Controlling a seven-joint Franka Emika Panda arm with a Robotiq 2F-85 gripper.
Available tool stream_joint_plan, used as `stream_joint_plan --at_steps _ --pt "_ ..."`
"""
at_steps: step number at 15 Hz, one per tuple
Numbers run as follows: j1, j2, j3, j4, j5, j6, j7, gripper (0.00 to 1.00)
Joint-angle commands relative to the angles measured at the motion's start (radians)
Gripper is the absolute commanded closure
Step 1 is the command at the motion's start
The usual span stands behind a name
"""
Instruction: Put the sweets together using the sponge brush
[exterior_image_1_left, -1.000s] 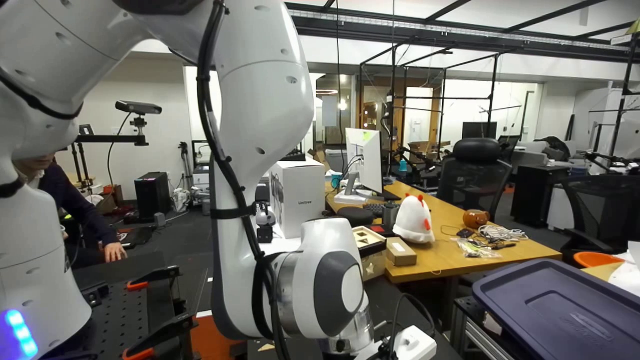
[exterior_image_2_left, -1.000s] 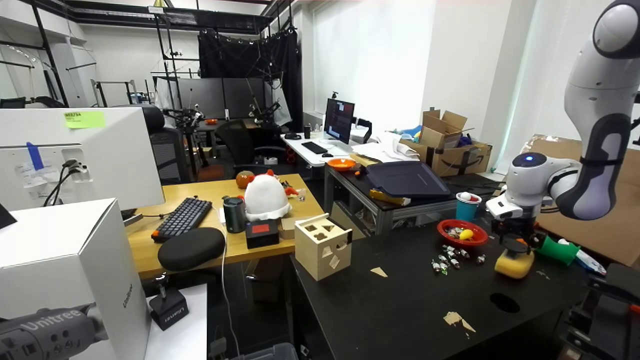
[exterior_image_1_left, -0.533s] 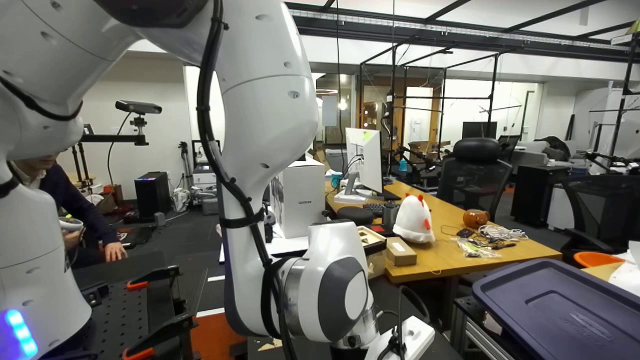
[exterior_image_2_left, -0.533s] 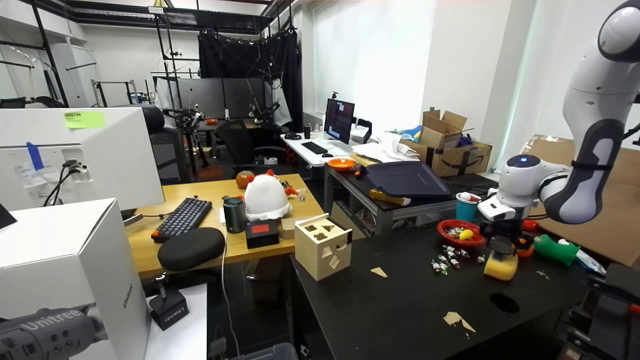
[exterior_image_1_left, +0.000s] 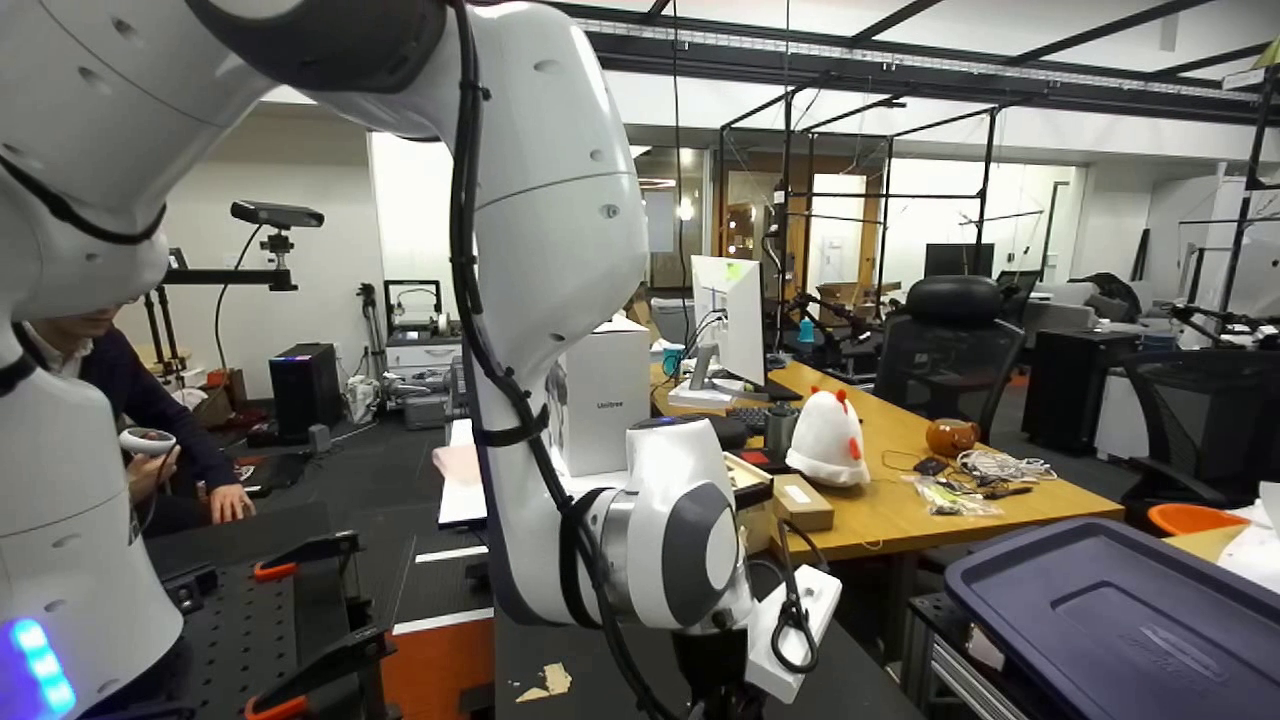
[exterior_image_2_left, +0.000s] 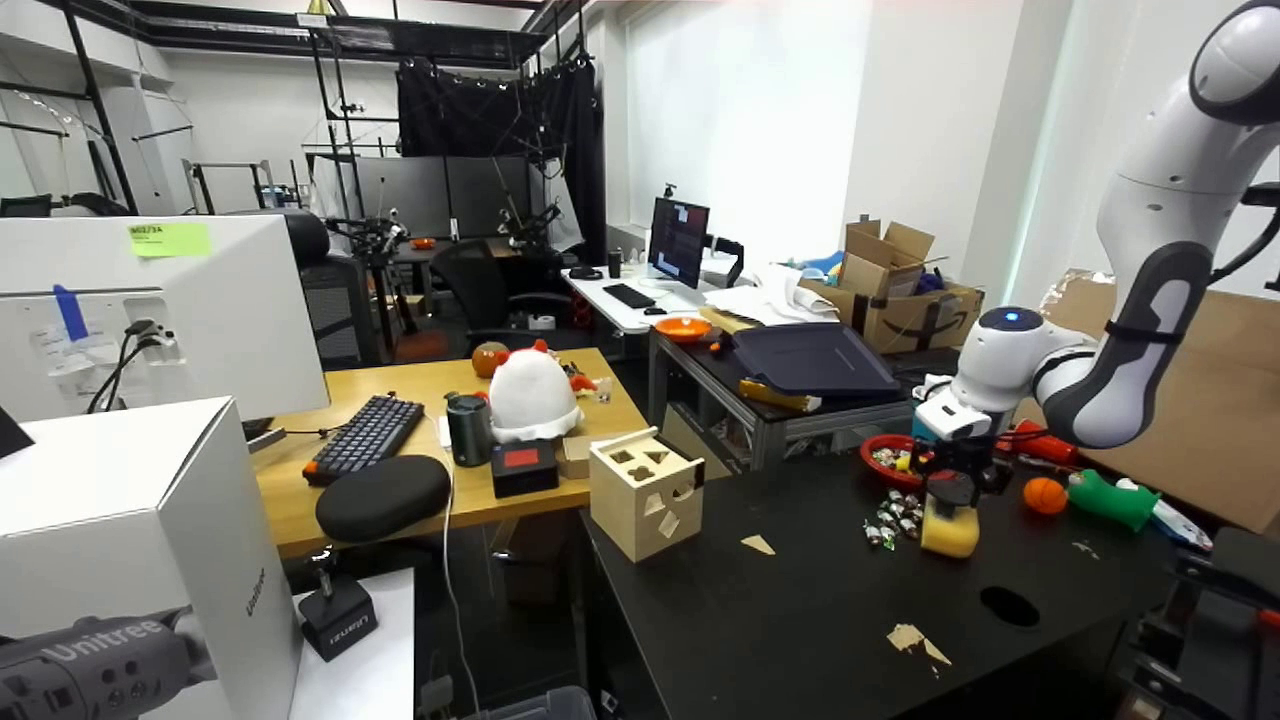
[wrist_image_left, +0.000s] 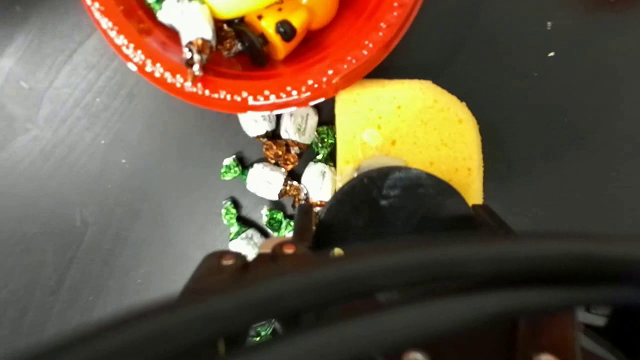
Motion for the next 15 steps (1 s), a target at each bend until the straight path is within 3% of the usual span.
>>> stream_joint_plan --at_steps 1,15 --pt "-0.034 0.013 0.049 0.017 0.011 0.011 -0.074 0.48" --pt "-0.029 -0.007 0.105 -0.015 -0.028 0.079 -0.064 0.48"
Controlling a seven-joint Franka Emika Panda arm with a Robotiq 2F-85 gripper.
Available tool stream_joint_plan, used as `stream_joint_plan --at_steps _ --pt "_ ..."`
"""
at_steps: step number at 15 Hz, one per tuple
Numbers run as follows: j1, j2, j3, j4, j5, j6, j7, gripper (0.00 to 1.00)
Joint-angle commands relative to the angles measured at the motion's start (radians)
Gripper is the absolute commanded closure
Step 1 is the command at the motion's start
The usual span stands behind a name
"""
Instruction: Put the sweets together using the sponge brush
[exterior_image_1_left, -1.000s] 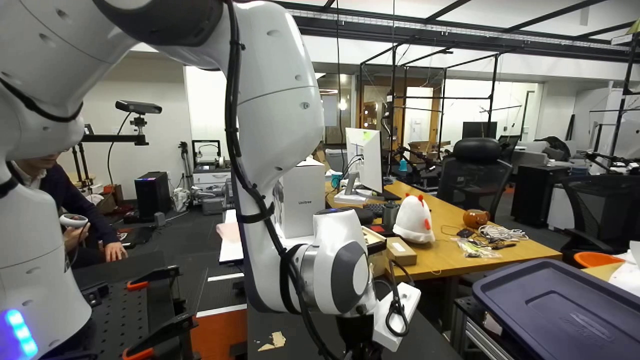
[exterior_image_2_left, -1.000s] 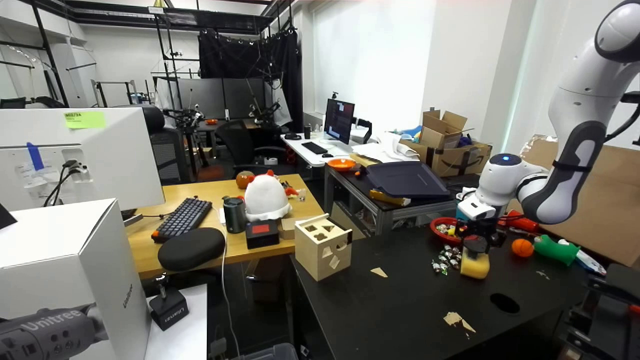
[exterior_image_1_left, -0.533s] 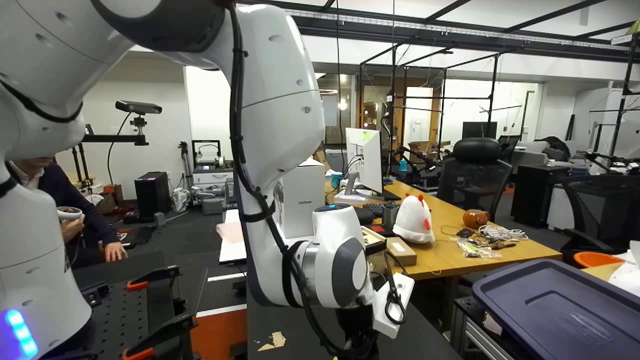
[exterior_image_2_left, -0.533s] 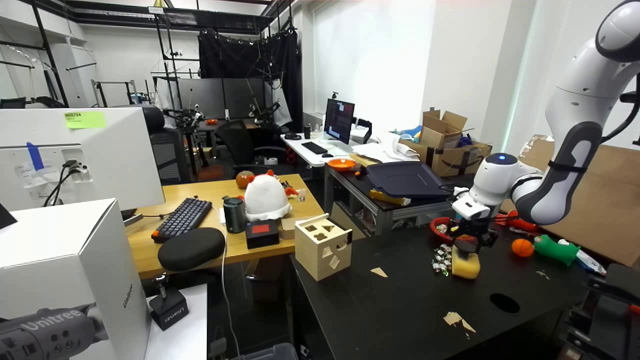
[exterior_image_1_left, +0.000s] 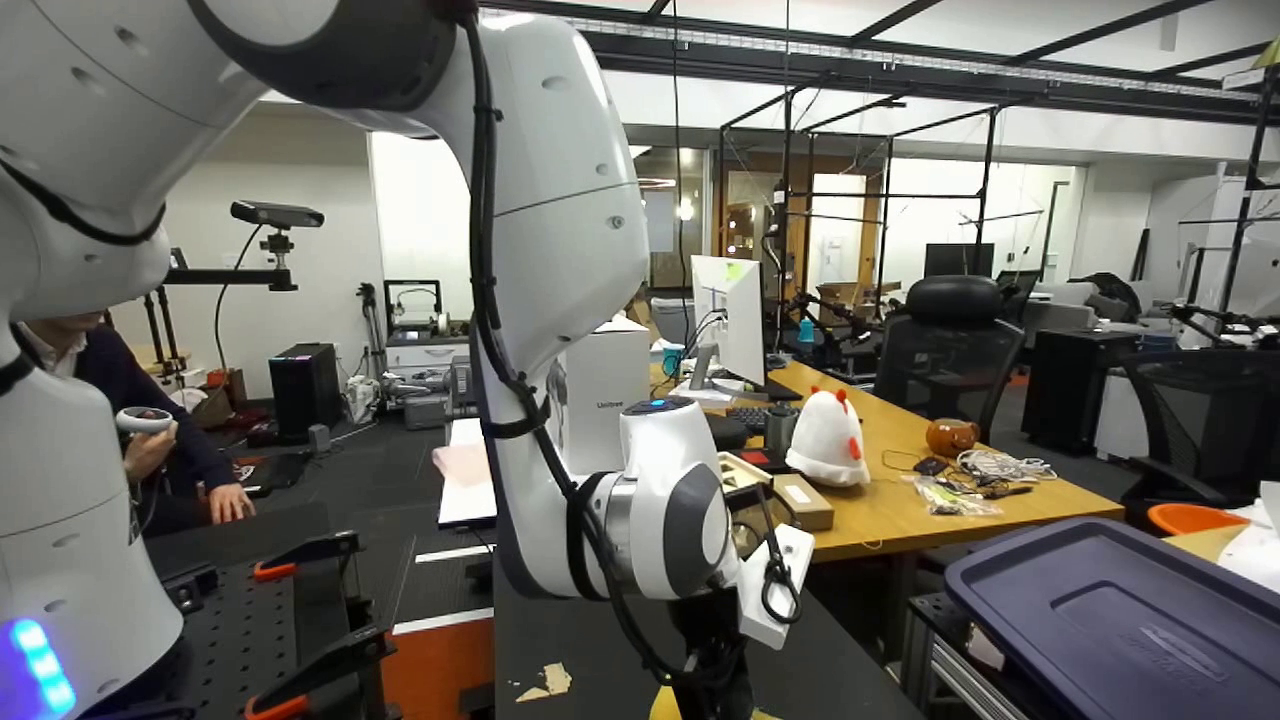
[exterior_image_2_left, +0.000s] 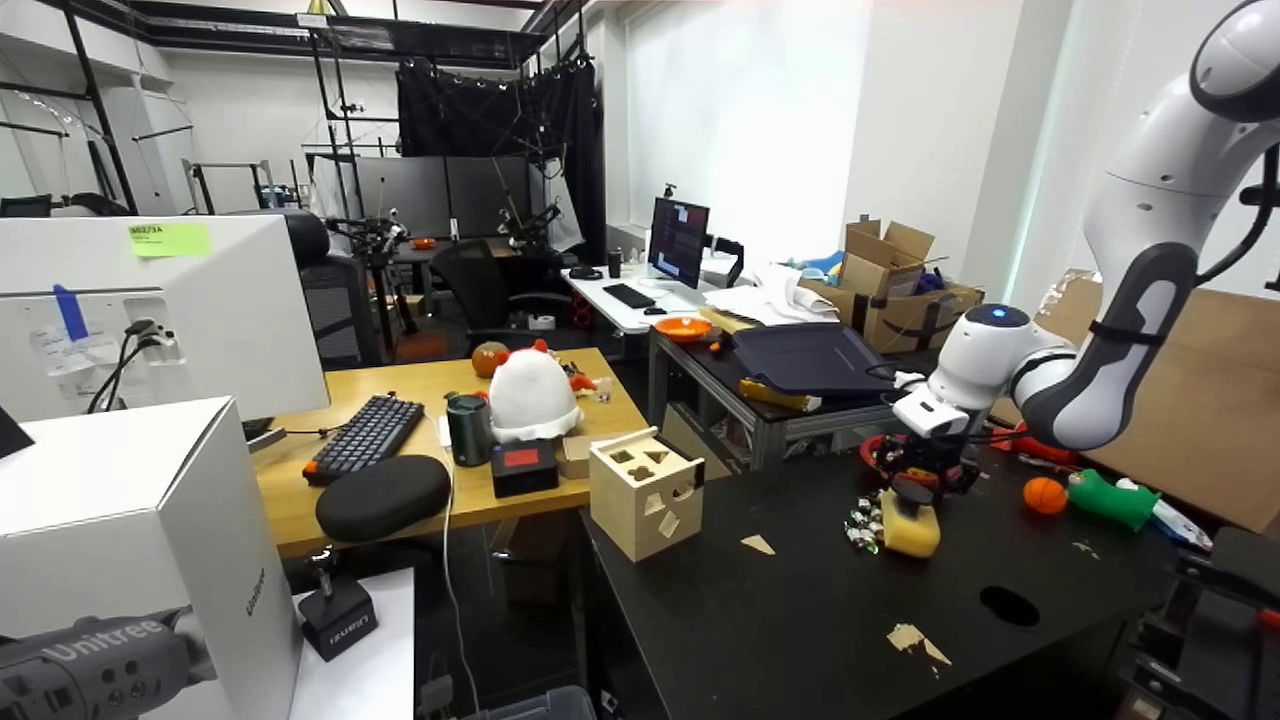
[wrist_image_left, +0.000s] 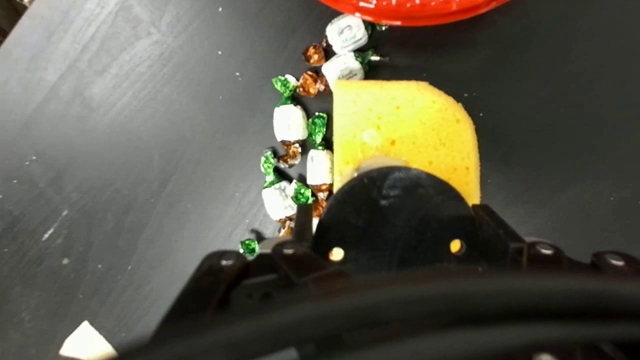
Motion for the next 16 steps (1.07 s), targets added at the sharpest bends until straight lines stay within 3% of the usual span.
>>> stream_joint_plan --at_steps 1,4,5,9,13,16 --pt "-0.003 -0.021 0.008 -0.020 -0.015 0.031 -0.002 0.48" --pt "0.084 -0.088 -0.081 -0.059 0.047 0.018 0.076 0.48" --pt "0.115 -0.123 -0.118 -0.072 0.011 -0.011 0.183 0.48" --pt "0.212 -0.265 -0.215 -0.202 0.026 -0.090 0.381 0.48" --pt "0.260 -0.408 -0.232 -0.353 0.115 -0.226 0.484 0.48" --pt "0.241 -0.485 -0.201 -0.444 0.234 -0.290 0.478 0.48"
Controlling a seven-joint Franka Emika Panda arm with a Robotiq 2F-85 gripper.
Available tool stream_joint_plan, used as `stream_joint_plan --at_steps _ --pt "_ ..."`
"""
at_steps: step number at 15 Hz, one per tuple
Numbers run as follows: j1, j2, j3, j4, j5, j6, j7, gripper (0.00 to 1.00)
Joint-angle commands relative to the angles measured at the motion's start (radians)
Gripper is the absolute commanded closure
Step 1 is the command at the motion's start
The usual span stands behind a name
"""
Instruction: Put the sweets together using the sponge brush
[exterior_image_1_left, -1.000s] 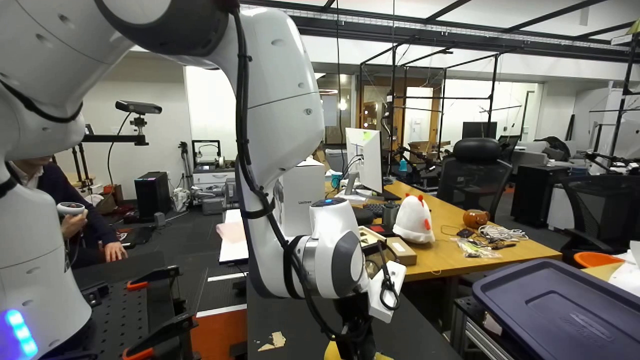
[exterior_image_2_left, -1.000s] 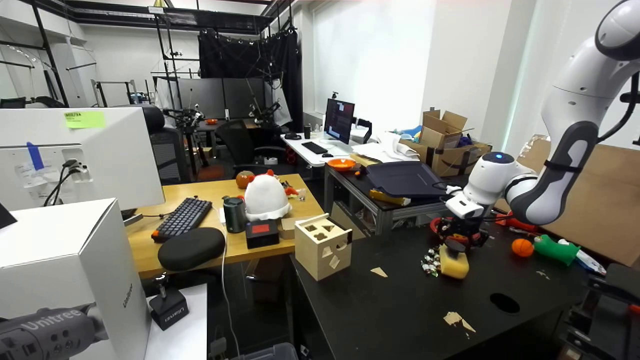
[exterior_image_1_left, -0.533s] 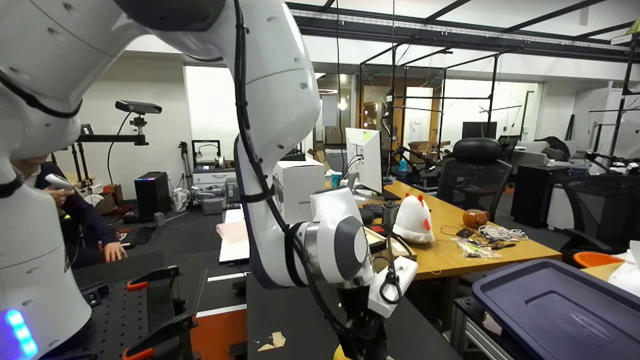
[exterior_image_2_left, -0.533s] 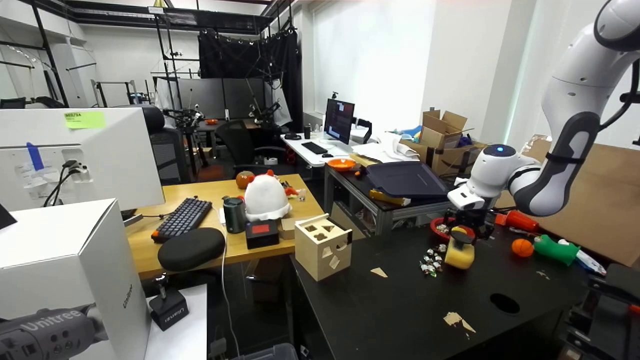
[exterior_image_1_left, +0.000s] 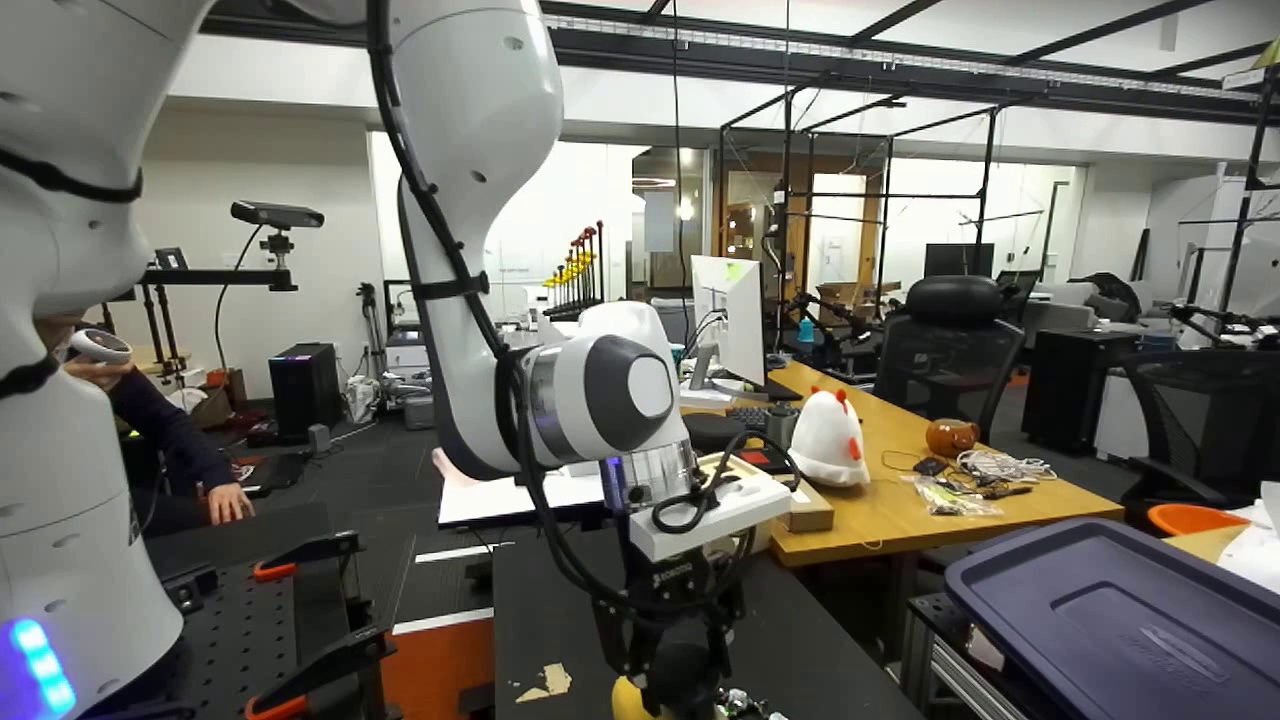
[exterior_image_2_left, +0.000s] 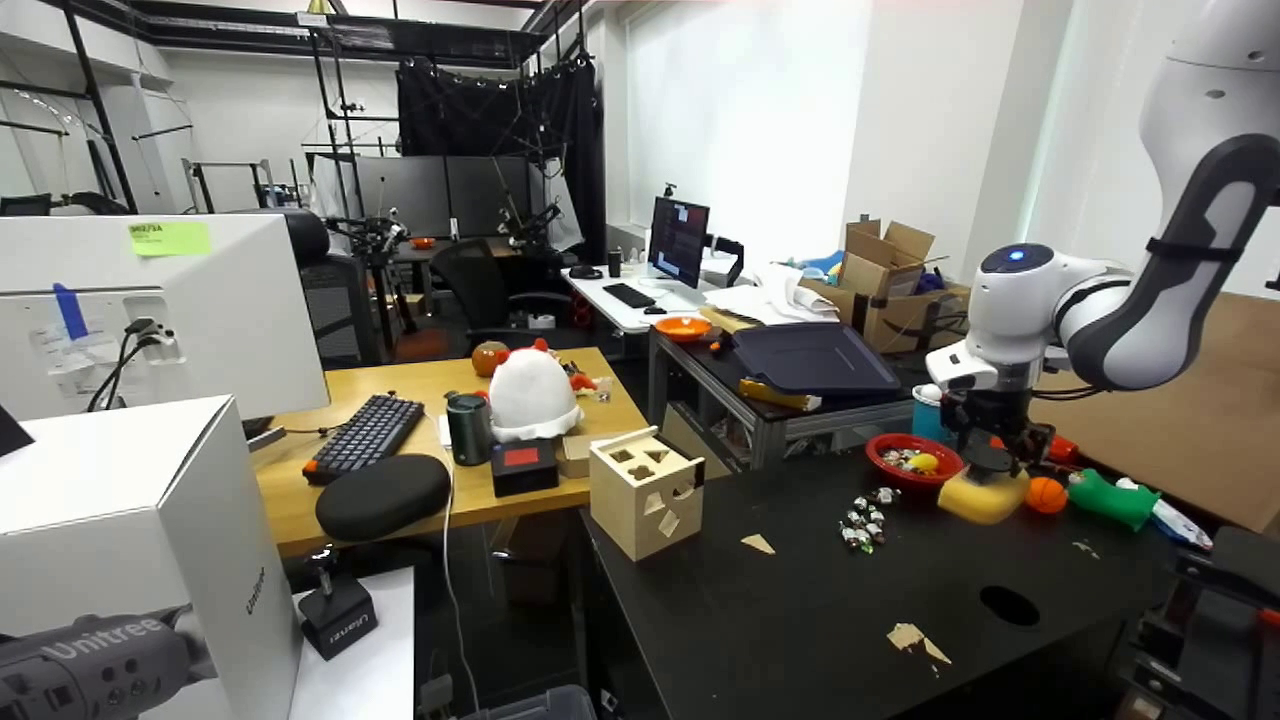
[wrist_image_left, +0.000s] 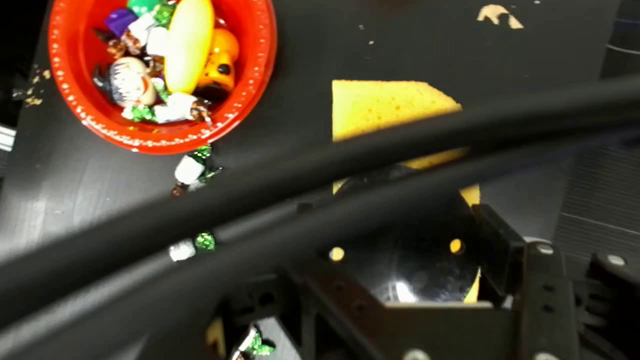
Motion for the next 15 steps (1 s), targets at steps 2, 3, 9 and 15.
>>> stream_joint_plan --at_steps 2,3,9,15 --pt "-0.026 -0.149 0.047 -0.168 0.237 -0.092 -0.031 0.48" --pt "-0.027 -0.158 0.057 -0.182 0.305 -0.103 -0.031 0.48" --pt "0.015 -0.162 0.131 -0.177 0.730 -0.170 -0.052 0.48" --pt "0.145 -0.115 0.149 -0.056 0.883 -0.321 0.035 0.48"
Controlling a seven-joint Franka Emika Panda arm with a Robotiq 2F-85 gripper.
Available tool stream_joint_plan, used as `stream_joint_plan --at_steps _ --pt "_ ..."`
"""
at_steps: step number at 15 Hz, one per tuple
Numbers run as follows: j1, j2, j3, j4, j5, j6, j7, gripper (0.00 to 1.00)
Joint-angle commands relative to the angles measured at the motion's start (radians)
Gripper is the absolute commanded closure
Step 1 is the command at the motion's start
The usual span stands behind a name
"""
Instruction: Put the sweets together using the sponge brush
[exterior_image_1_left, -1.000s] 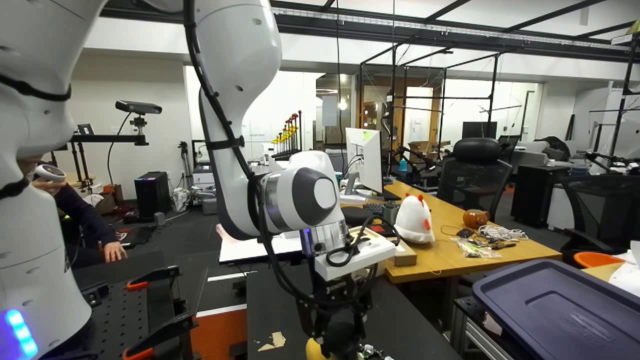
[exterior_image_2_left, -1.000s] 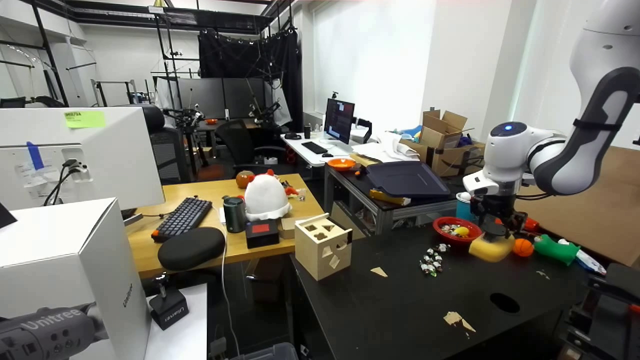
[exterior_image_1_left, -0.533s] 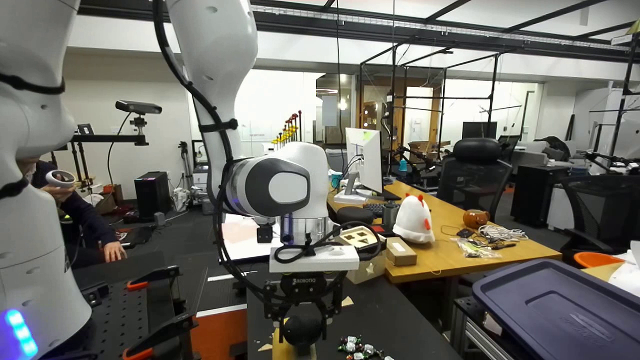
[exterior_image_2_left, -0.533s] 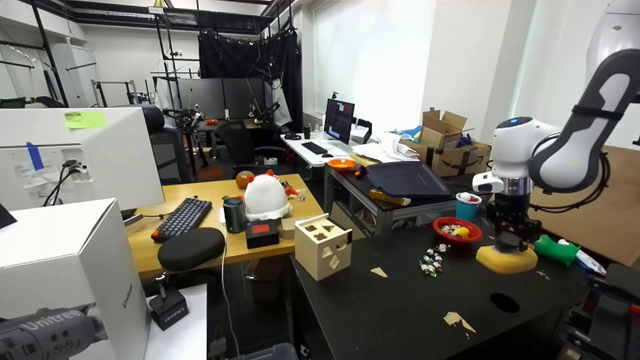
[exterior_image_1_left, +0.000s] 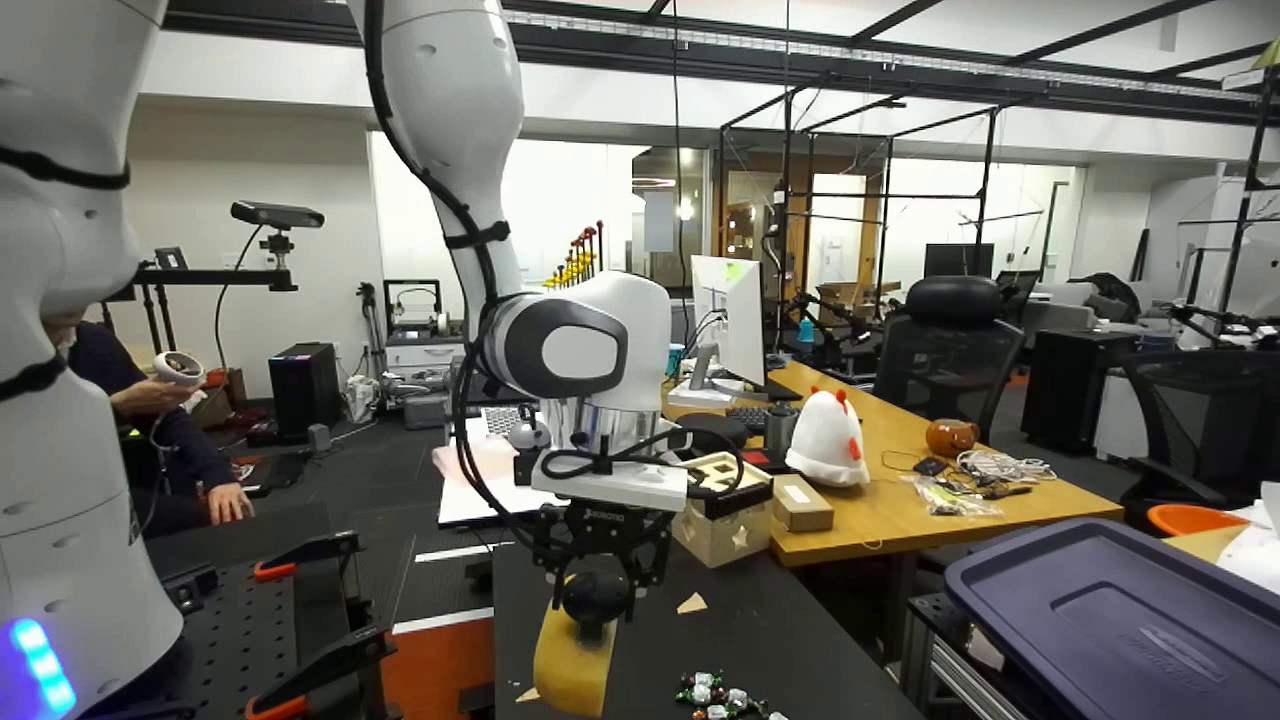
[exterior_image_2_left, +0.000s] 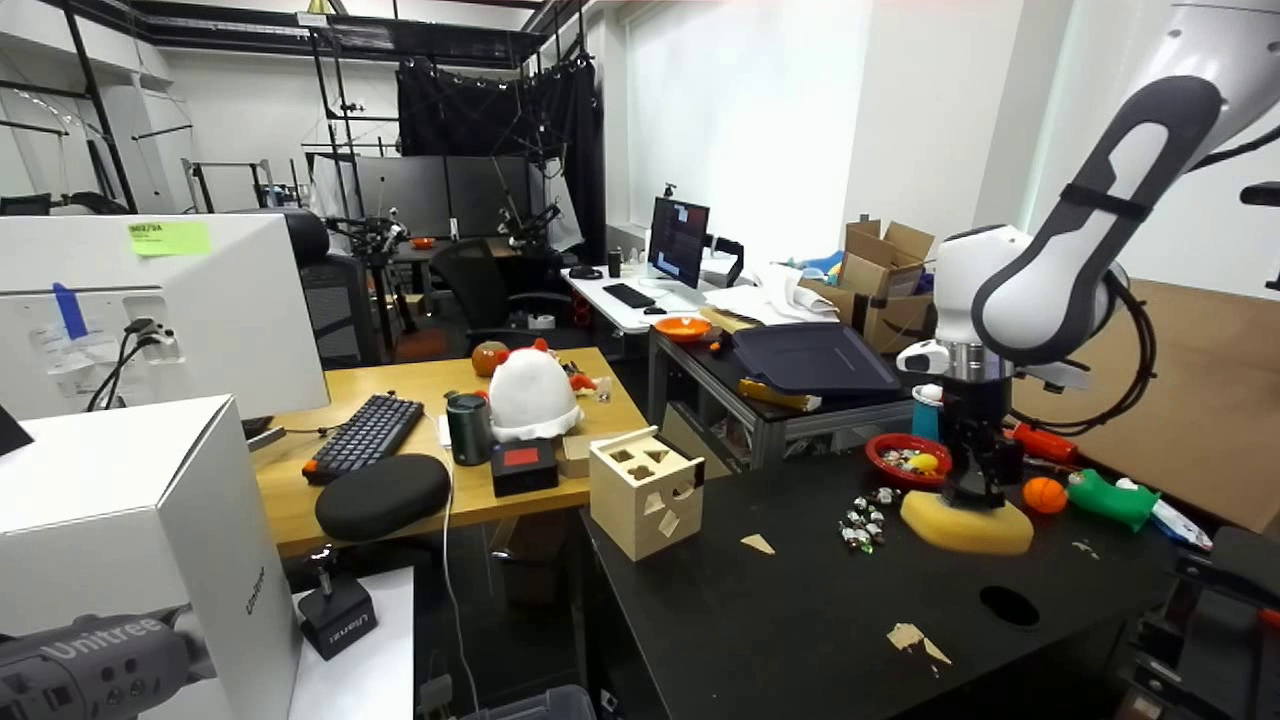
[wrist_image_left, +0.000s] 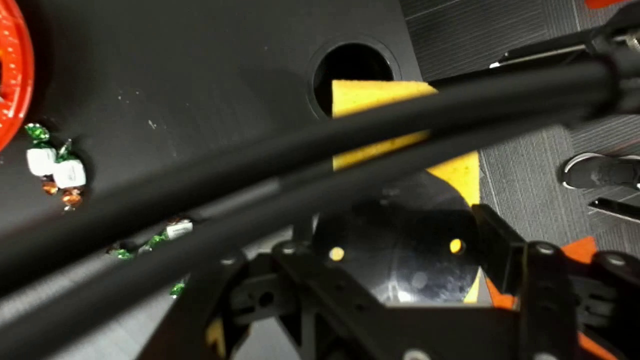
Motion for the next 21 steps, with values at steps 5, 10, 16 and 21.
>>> stream_joint_plan --at_steps 5,10,16,21 --pt "0.130 0.067 0.022 0.191 0.089 -0.203 0.095 0.48" --pt "0.160 0.171 0.061 0.344 0.139 -0.254 0.135 0.48" --pt "0.170 0.343 0.066 0.525 0.188 -0.334 0.266 0.48" --pt "0.142 0.478 0.081 0.678 0.235 -0.409 0.338 0.48"
